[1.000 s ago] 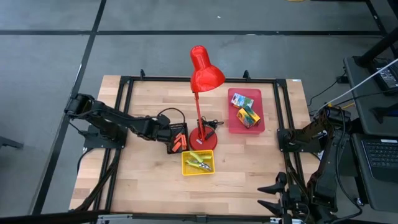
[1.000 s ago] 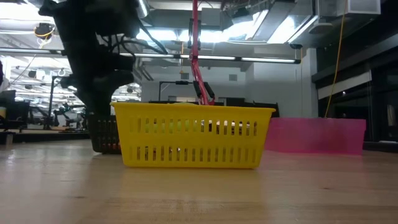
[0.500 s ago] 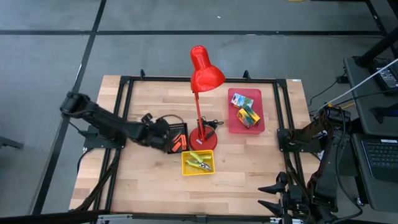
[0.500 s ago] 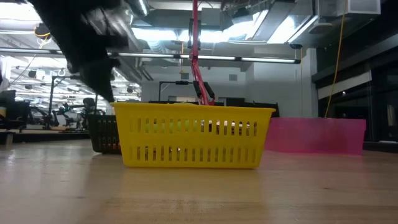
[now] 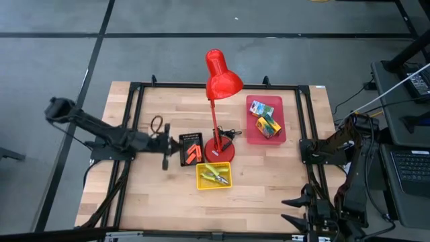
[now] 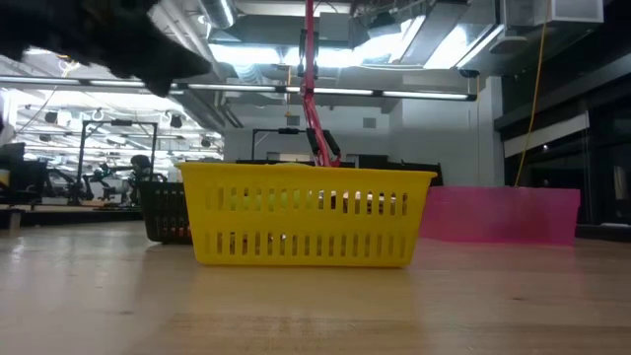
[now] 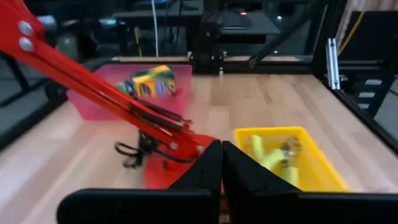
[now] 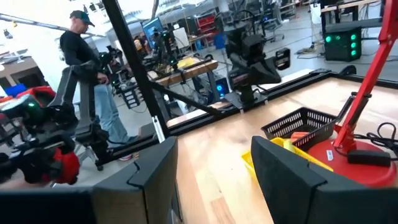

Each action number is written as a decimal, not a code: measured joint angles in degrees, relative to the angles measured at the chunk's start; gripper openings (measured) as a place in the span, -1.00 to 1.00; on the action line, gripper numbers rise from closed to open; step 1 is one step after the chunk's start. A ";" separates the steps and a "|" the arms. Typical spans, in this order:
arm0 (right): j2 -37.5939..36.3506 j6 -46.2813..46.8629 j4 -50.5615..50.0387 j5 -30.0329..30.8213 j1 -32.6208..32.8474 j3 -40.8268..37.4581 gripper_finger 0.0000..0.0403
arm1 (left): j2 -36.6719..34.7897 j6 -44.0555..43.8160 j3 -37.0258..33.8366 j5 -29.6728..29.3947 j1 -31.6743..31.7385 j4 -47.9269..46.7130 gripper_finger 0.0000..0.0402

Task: Pick & Place School Supplies
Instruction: Return to home position

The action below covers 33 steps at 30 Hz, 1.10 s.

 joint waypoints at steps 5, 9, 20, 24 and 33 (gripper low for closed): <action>-0.68 -3.30 2.34 0.11 -0.52 0.00 0.03 | -1.12 8.10 -0.28 15.98 13.24 1.36 -0.99; -0.77 -3.52 3.13 -0.81 -0.68 0.00 0.03 | -6.46 9.54 -0.28 24.87 18.73 -4.53 -0.99; -0.77 -6.33 3.17 -0.30 -0.64 0.00 0.03 | -31.53 6.18 -14.27 23.17 18.84 -9.70 -0.99; -0.77 -8.77 3.17 -0.26 -0.64 0.00 0.03 | -39.53 6.51 -16.16 22.46 18.83 -14.57 -0.99; -0.79 -14.25 1.58 -3.88 -1.92 0.02 0.03 | -48.99 11.96 -16.21 19.57 18.93 -21.23 -0.97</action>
